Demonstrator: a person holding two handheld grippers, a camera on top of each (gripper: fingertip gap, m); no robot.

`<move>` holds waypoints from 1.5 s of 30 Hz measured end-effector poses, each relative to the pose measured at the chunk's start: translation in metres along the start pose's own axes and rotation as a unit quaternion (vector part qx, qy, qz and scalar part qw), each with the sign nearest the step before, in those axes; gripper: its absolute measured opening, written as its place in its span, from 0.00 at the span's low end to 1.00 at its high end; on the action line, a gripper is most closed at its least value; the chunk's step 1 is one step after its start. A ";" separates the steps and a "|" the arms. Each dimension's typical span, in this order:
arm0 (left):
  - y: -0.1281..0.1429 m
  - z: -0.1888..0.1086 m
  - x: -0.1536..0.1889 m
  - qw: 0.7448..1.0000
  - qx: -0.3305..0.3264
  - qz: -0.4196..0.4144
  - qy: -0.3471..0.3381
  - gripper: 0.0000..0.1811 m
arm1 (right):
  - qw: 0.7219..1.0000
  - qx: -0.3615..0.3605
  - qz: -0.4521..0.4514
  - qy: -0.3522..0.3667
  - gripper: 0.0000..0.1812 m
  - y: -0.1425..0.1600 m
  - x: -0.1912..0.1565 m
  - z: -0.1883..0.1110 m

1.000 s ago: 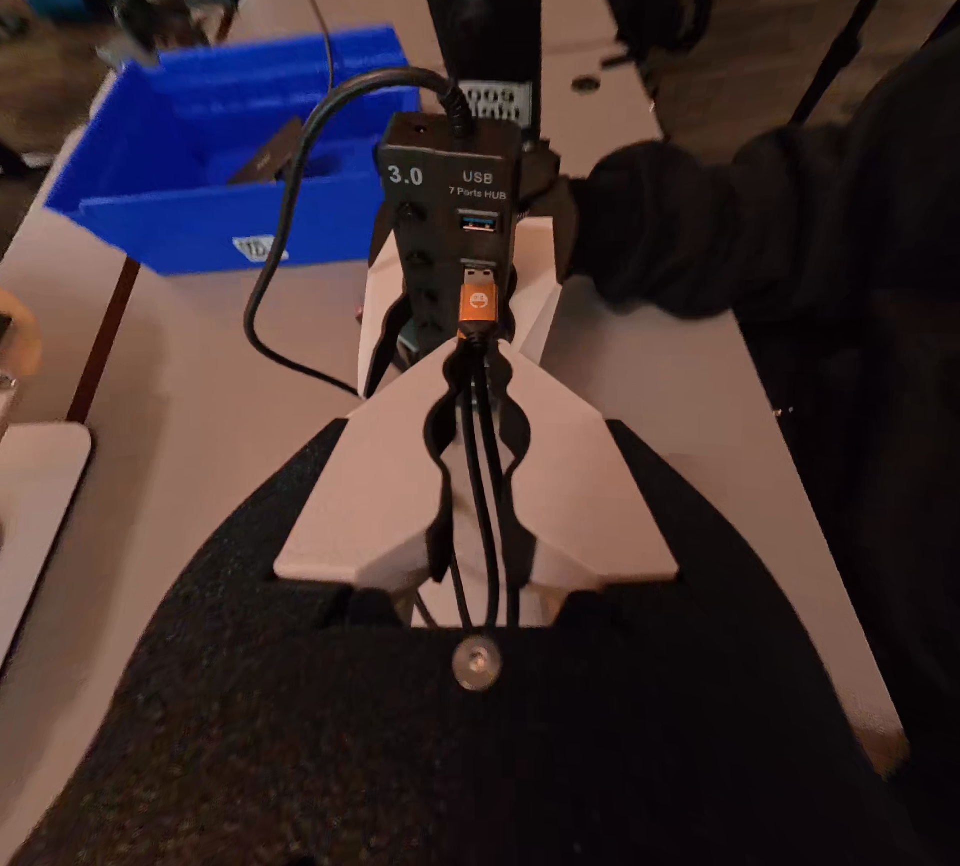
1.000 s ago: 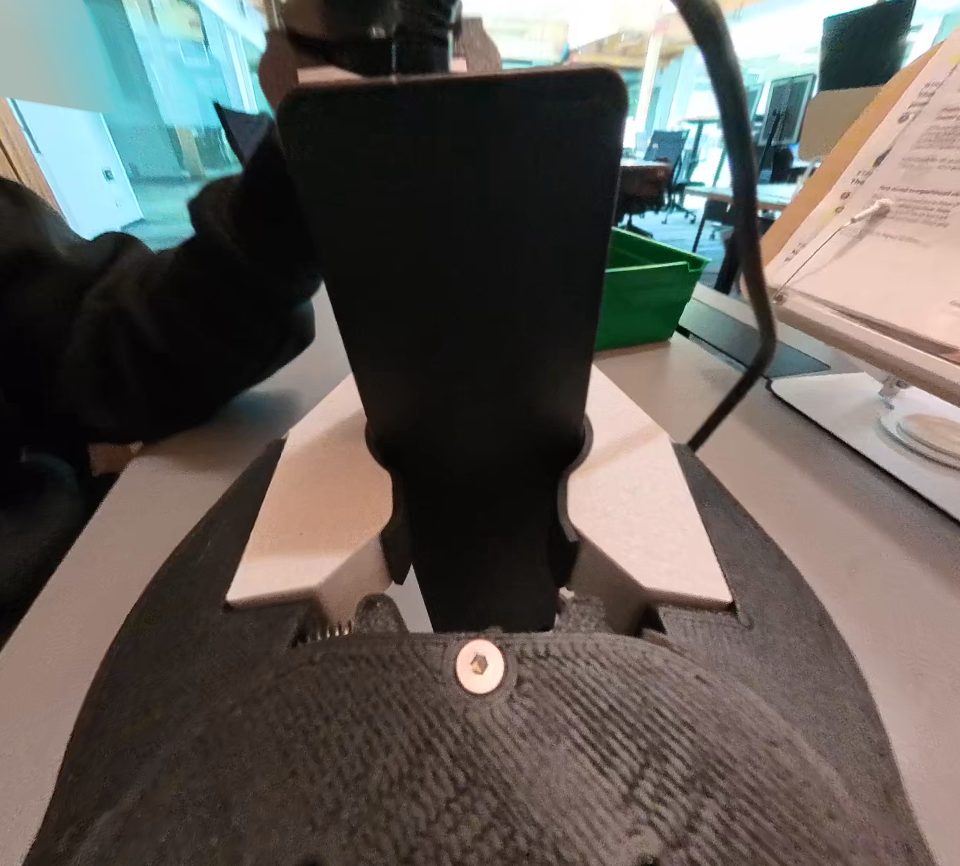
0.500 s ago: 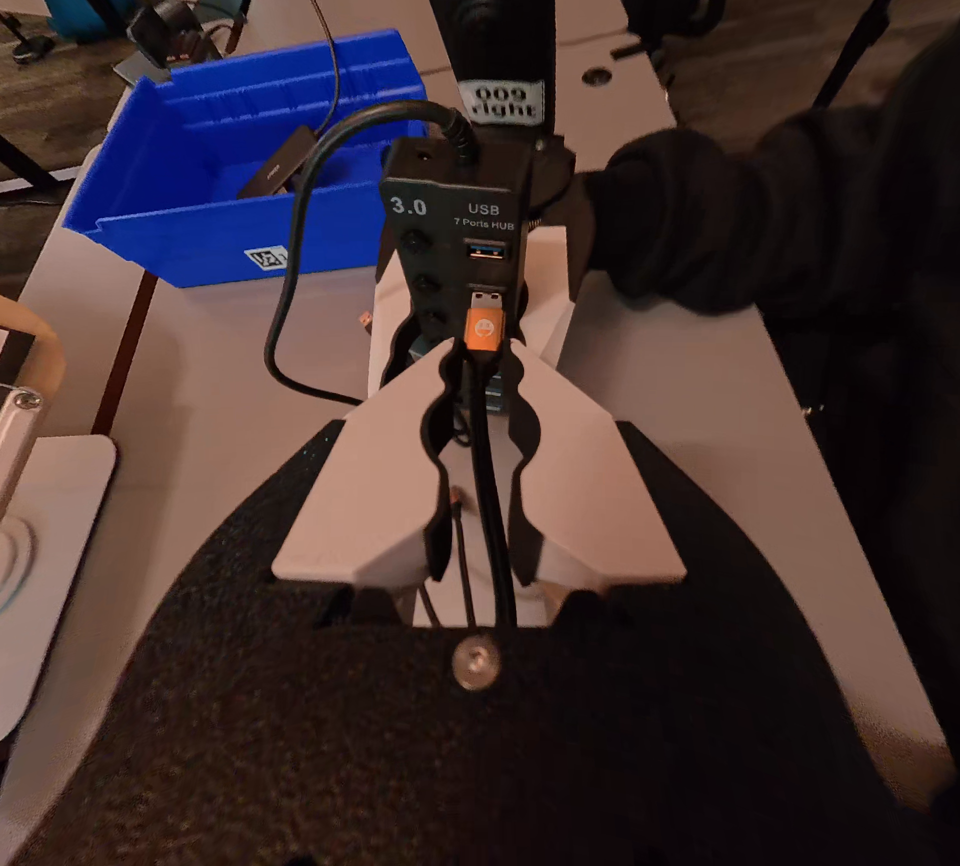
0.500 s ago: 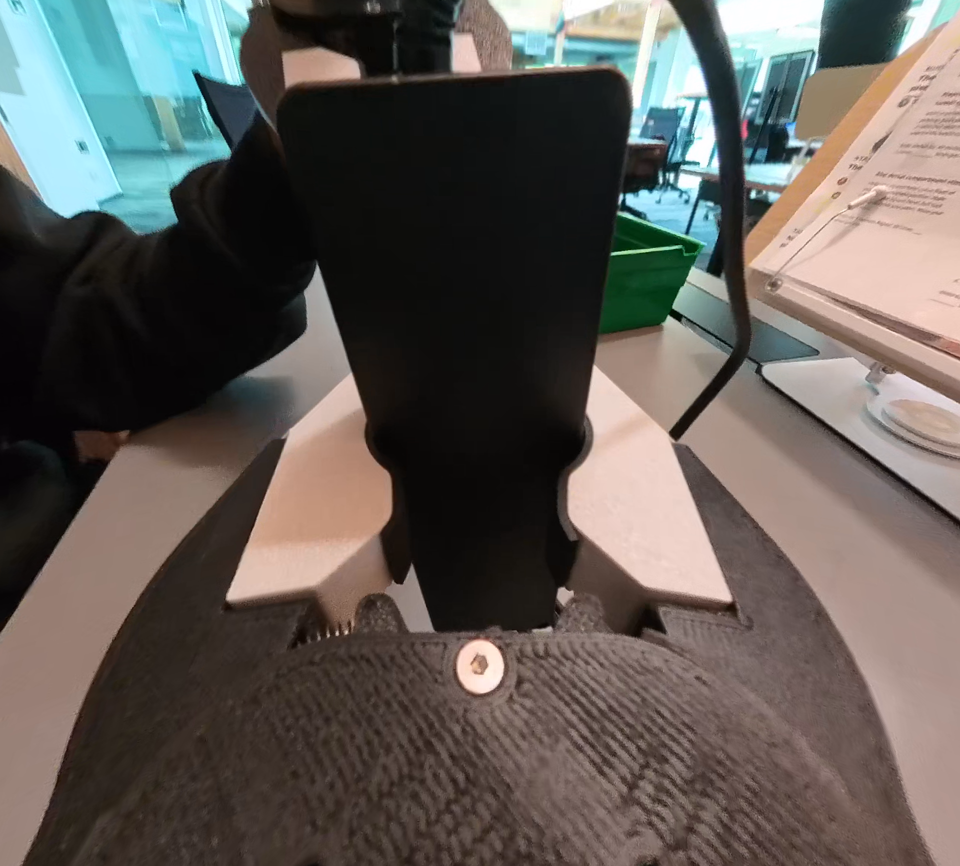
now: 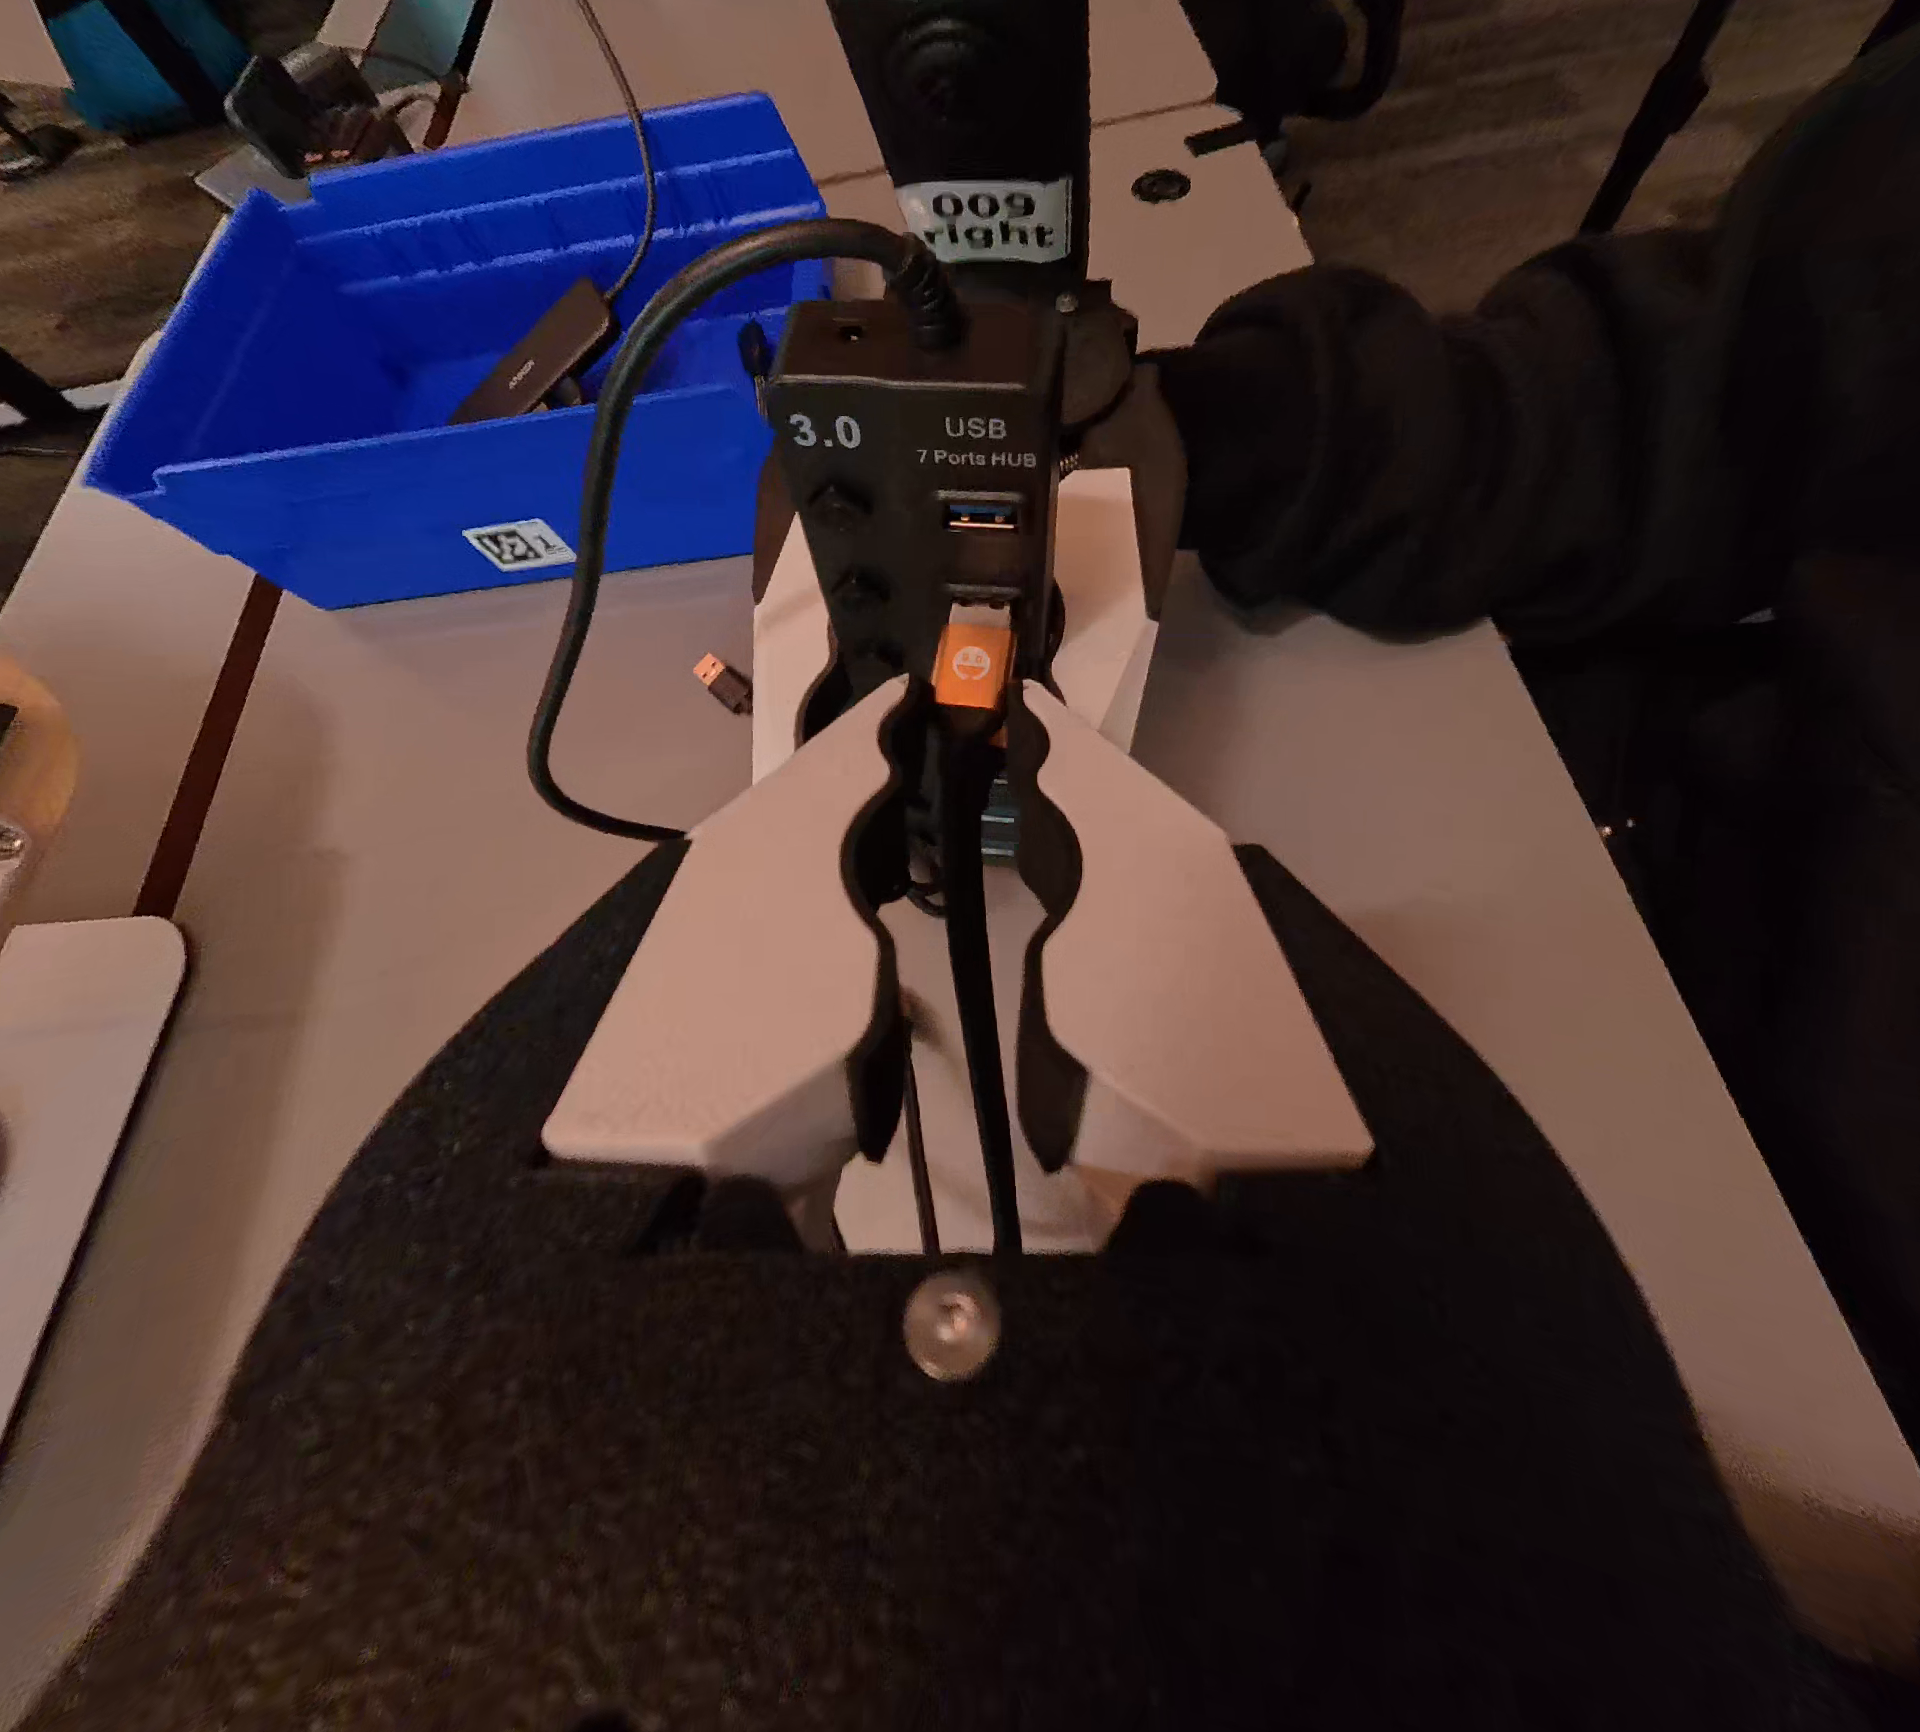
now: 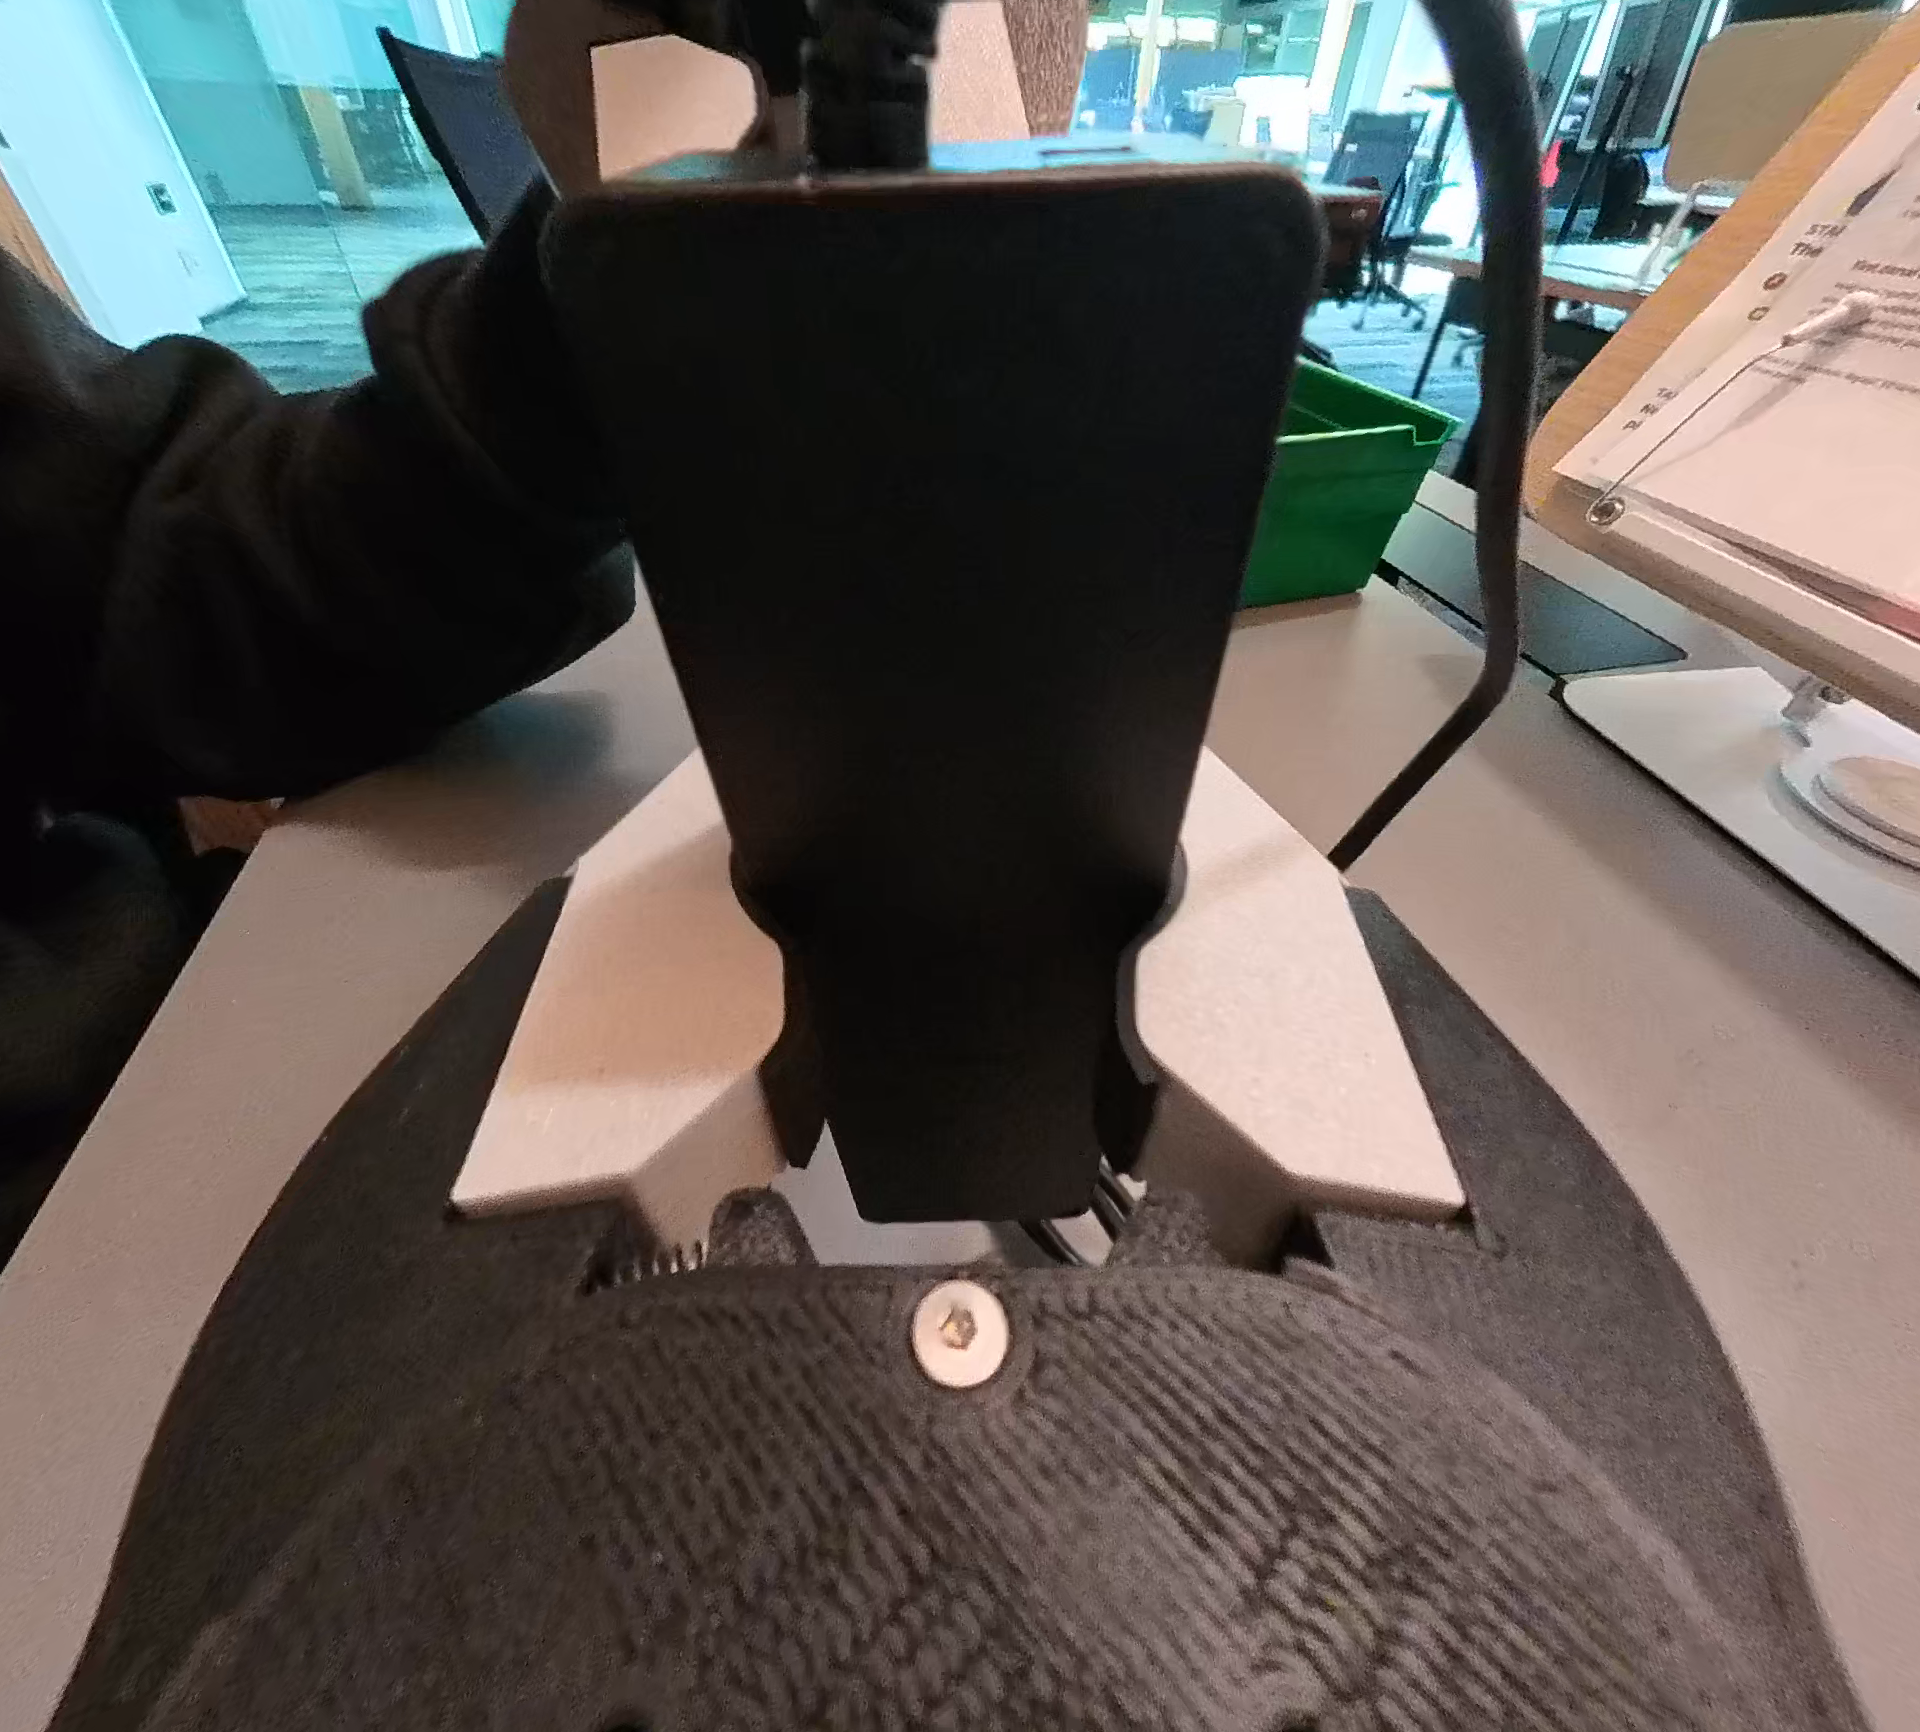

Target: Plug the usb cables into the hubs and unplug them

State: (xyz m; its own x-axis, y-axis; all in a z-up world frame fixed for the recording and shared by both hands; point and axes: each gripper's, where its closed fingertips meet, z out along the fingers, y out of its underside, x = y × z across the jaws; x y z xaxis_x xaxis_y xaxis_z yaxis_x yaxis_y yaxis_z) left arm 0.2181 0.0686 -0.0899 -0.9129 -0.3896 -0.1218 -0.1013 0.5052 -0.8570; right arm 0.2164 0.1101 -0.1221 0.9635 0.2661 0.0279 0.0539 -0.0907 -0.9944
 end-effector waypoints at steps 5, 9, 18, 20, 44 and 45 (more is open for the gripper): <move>-0.016 -0.004 -0.001 0.998 0.058 -0.021 0.009 0.07 | 0.997 0.073 0.009 0.002 0.34 -0.023 0.002 -0.005; -0.013 -0.006 -0.002 0.998 0.056 -0.026 0.005 0.05 | 0.997 0.081 0.016 0.004 0.34 -0.024 0.005 -0.007; 0.000 -0.003 0.000 1.000 -0.018 0.015 -0.019 0.03 | 1.000 0.024 -0.001 0.006 0.35 -0.009 0.001 -0.001; 0.002 -0.002 -0.002 0.999 -0.021 0.015 -0.020 0.03 | 1.000 0.019 -0.001 0.009 0.35 -0.007 0.002 0.000; -0.009 -0.106 -0.055 0.973 0.078 -0.068 -0.204 0.16 | 0.980 0.038 -0.080 0.178 0.34 -0.180 0.074 -0.121; -0.008 -0.104 -0.054 0.975 0.077 -0.067 -0.199 0.16 | 0.977 0.032 -0.077 0.198 0.34 -0.189 0.086 -0.134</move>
State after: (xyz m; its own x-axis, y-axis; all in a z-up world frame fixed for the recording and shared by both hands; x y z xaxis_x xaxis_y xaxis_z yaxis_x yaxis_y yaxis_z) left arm 0.2269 0.1654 -0.0245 -0.6673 -0.7271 -0.1617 -0.1205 0.3196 -0.9399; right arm 0.3240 0.0213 0.0816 0.9719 -0.1211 0.2019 0.2016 -0.0148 -0.9794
